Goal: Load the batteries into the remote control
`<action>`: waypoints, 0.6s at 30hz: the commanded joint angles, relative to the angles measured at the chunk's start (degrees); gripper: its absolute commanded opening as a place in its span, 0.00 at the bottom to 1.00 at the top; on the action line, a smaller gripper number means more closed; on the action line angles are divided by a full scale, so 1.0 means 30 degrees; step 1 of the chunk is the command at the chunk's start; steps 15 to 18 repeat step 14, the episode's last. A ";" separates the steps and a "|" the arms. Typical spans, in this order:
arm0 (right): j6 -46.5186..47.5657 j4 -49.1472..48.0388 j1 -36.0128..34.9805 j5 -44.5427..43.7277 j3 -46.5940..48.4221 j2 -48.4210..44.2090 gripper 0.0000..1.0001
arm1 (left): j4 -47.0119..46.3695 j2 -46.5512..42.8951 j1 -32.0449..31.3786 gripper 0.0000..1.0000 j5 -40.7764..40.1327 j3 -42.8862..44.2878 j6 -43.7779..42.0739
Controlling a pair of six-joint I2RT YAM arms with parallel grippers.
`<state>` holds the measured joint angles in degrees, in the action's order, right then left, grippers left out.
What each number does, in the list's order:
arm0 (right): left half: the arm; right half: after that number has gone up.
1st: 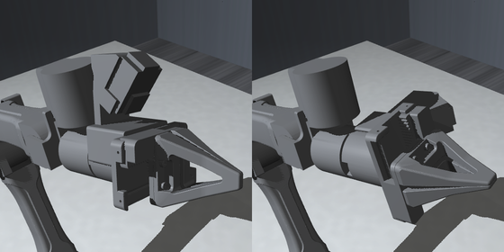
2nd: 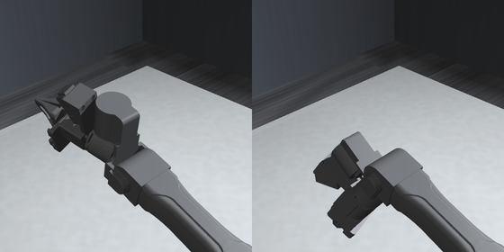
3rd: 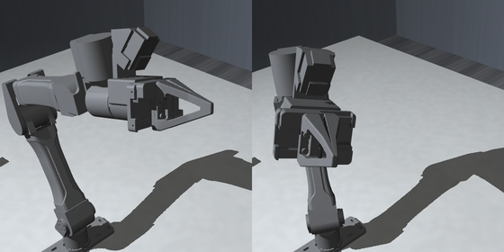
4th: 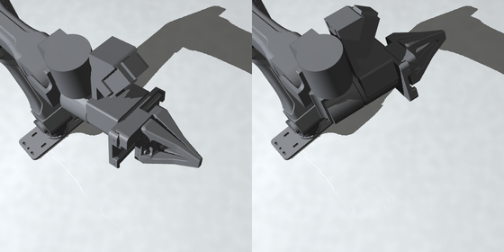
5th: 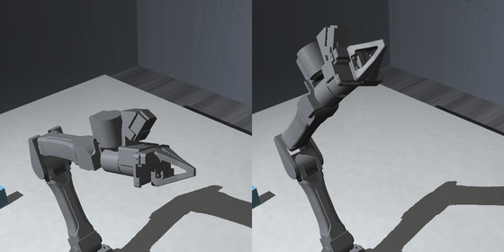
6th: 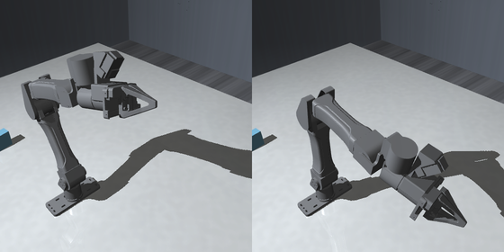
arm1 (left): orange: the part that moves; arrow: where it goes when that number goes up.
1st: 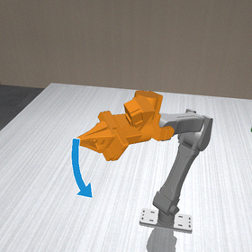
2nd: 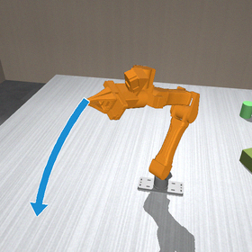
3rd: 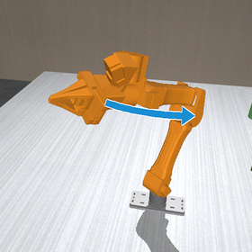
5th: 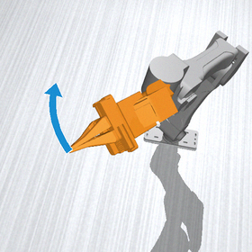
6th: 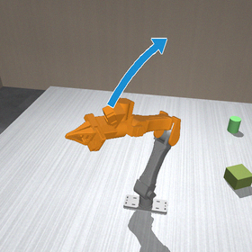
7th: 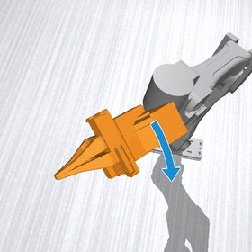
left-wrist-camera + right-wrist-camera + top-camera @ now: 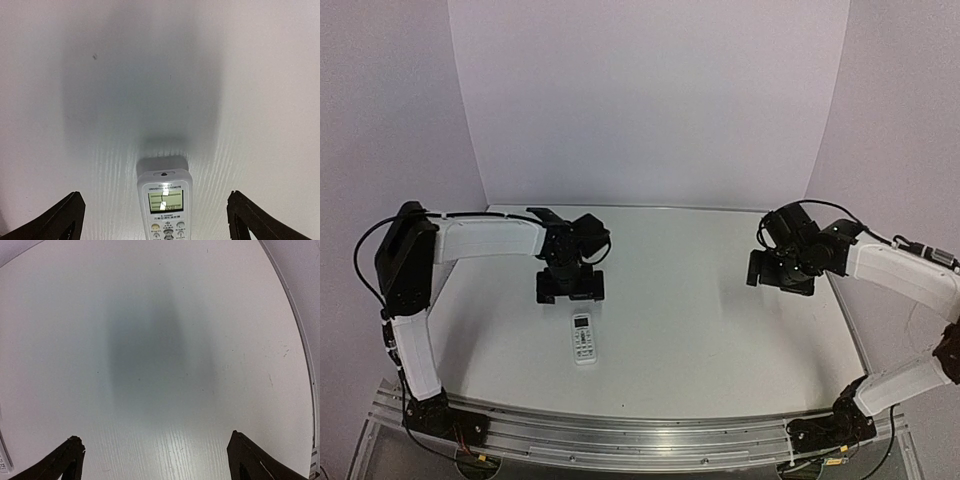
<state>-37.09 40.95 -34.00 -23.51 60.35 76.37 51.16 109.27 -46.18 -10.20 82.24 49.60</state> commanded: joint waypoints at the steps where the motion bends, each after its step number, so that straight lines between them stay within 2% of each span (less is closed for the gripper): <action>1: 0.0755 0.0354 0.0109 -0.4008 -0.1034 -0.2067 0.96 | -0.0904 -0.6001 0.1691 1.00 -0.4823 -0.1027 -0.0068; 4: 0.0633 0.0354 0.0112 -0.6581 -0.2009 -0.3283 0.96 | -0.4497 -0.9805 0.6217 1.00 -0.3744 -0.4532 -0.1499; 6: 0.0533 0.0354 0.0112 -0.7633 -0.2557 -0.3913 0.97 | -0.7187 -1.2026 0.8479 1.00 -0.3338 -0.6942 -0.2956; 8: 0.0449 0.0375 0.0111 -0.7847 -0.2991 -0.4451 0.97 | -0.8121 -1.3155 1.0258 1.00 -0.1881 -0.7906 -0.3332; 10: 0.0056 0.0383 0.0112 -0.7794 -0.3577 -0.4969 0.97 | -0.8011 -1.3554 1.0932 1.00 -0.1512 -0.8074 -0.3527; 18: -0.0779 0.0373 0.0106 -0.7938 -0.4495 -0.5937 0.96 | -0.8367 -1.4114 1.0997 1.00 -0.1564 -0.8429 -0.4014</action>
